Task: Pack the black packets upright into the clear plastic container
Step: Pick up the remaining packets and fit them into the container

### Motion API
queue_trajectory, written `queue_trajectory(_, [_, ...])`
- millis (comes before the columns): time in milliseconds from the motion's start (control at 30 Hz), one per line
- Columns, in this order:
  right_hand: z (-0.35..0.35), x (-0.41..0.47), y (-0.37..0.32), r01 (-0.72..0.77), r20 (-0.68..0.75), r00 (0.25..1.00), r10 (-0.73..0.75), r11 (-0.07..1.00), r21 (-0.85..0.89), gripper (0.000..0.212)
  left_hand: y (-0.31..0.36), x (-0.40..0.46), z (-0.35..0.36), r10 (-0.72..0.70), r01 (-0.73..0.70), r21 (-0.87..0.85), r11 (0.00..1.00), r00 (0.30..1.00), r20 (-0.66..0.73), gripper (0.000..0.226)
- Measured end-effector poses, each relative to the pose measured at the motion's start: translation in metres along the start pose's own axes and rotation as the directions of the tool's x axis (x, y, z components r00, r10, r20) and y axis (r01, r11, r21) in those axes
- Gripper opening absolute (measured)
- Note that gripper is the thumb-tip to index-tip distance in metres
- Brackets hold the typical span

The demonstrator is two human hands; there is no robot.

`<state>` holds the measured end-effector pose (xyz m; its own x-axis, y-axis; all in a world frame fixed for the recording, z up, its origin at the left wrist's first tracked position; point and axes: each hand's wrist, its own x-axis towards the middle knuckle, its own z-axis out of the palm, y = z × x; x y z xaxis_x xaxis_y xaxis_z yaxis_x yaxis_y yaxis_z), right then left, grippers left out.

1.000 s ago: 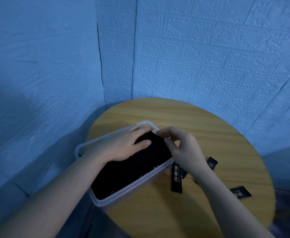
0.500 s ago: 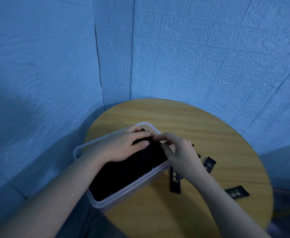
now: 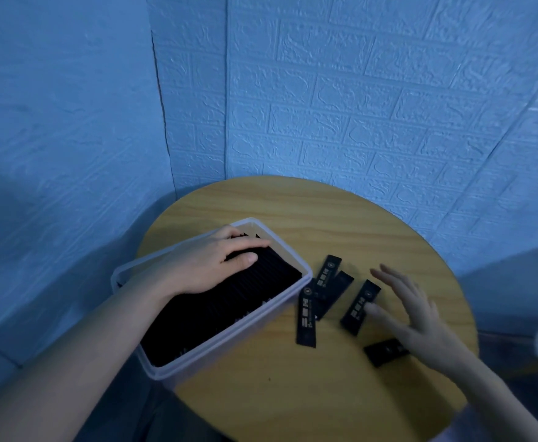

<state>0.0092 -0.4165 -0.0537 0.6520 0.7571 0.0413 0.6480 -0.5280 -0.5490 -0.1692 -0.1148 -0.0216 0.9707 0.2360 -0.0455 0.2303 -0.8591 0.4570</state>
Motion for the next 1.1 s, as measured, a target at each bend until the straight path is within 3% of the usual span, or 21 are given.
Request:
queue_trajectory(100, [0.006, -0.01, 0.017, -0.001, 0.217, 0.975, 0.058, 0.967, -0.255, 0.111, 0.001, 0.0, 0.0, 0.012, -0.012, -0.021, 1.0, 1.0, -0.009, 0.042])
queue_trajectory(200, [0.017, -0.006, 0.022, 0.082, 0.18, 0.984, -0.005, 0.902, -0.423, 0.101, 0.002, 0.0, 0.0, 0.021, -0.021, -0.029, 0.999, 1.0, -0.006, 0.035])
queue_trajectory(333, [0.023, 0.023, 0.018, 0.224, 0.176, 0.971, -0.162, 0.874, -0.431, 0.089, -0.001, -0.001, 0.0, 0.021, -0.021, -0.036, 0.999, 1.0, -0.011, 0.029])
queue_trajectory(467, [0.032, 0.047, 0.001, 0.471, 0.321, 0.871, -0.371, 0.815, -0.337, 0.078, 0.002, -0.001, -0.001, 0.016, -0.016, -0.037, 0.999, 1.0, -0.002, 0.03])
queue_trajectory(567, [0.04, 0.051, -0.005, 0.536, 0.386, 0.828, -0.407, 0.777, -0.331, 0.074, 0.0, -0.002, 0.0, 0.026, -0.026, -0.041, 0.999, 0.999, -0.019, 0.029])
queue_trajectory(667, [0.042, 0.05, -0.004, 0.48, 0.309, 0.866, -0.394, 0.829, -0.288, 0.073, 0.0, -0.001, 0.0, 0.026, -0.027, -0.053, 0.998, 0.999, -0.019, 0.028])
queue_trajectory(867, [0.045, 0.034, 0.002, 0.178, -0.052, 0.979, -0.195, 0.957, -0.229, 0.07, 0.0, 0.0, 0.001, 0.039, -0.041, -0.061, 0.997, 0.999, -0.037, 0.034])
queue_trajectory(1000, [0.041, 0.028, 0.003, 0.037, -0.027, 0.999, -0.038, 0.998, -0.055, 0.073, 0.0, -0.001, 0.002, 0.054, -0.056, -0.057, 0.997, 0.997, -0.048, 0.038])
queue_trajectory(1100, [0.02, 0.03, 0.008, 0.087, 0.064, 0.994, -0.091, 0.993, 0.076, 0.081, -0.002, 0.0, 0.003, 0.06, -0.063, -0.055, 0.996, 0.997, -0.052, 0.039])
